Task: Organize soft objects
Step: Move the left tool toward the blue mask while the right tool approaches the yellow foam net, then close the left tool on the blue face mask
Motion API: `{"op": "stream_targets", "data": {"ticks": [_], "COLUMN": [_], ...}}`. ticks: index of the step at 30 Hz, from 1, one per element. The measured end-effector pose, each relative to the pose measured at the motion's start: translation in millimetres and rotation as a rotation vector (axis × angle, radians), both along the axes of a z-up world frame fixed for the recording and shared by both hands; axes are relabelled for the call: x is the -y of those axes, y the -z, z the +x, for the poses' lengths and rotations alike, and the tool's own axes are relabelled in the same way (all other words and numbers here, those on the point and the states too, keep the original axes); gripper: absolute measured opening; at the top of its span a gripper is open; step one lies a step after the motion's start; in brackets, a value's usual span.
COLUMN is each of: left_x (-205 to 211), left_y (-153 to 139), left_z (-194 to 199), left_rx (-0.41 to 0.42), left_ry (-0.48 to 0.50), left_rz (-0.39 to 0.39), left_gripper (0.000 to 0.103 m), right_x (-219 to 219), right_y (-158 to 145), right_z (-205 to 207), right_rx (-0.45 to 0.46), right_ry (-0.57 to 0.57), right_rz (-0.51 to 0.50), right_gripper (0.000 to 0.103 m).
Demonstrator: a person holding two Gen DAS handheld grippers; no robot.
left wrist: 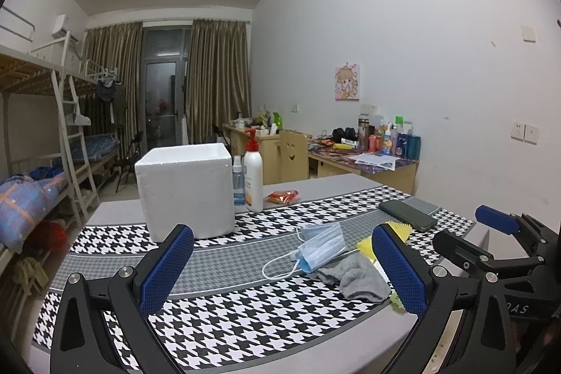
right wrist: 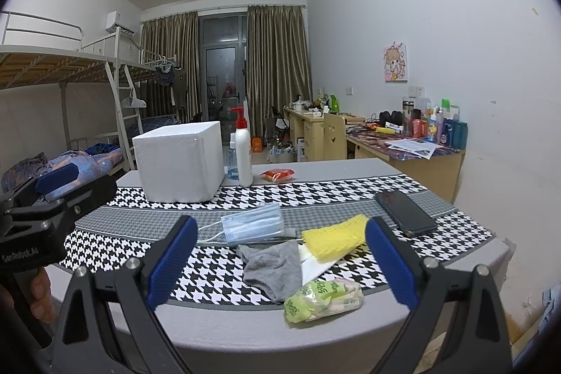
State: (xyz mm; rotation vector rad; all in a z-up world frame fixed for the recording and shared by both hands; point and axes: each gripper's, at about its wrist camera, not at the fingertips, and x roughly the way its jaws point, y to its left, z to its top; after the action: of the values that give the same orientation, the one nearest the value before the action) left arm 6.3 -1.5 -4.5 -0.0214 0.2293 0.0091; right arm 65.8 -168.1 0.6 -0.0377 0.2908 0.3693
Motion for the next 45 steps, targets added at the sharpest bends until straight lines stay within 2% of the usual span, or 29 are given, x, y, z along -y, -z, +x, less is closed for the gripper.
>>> {"op": "stream_targets", "data": {"ticks": [19,35,45], "left_x": [-6.5,-0.1,7.7], "left_y": [5.5,18.1,20.1], "left_z": [16.5,60.1,80.5], "left_rx": [-0.051,-0.135,-0.164], "left_ry": [0.01,0.064,0.089], "left_rz": [-0.01,-0.022,0.004], "left_gripper": [0.102,0.102,0.102], "right_x": [-4.1,4.2,10.7], "right_y": [4.5,15.2,21.1], "right_z": [16.1,41.3,56.5], "right_rx": [-0.032,-0.093,-0.124], "right_ry": [0.005,0.043,0.039], "right_rz": [-0.011,-0.03,-0.04], "right_gripper": [0.098,0.098,0.098]}}
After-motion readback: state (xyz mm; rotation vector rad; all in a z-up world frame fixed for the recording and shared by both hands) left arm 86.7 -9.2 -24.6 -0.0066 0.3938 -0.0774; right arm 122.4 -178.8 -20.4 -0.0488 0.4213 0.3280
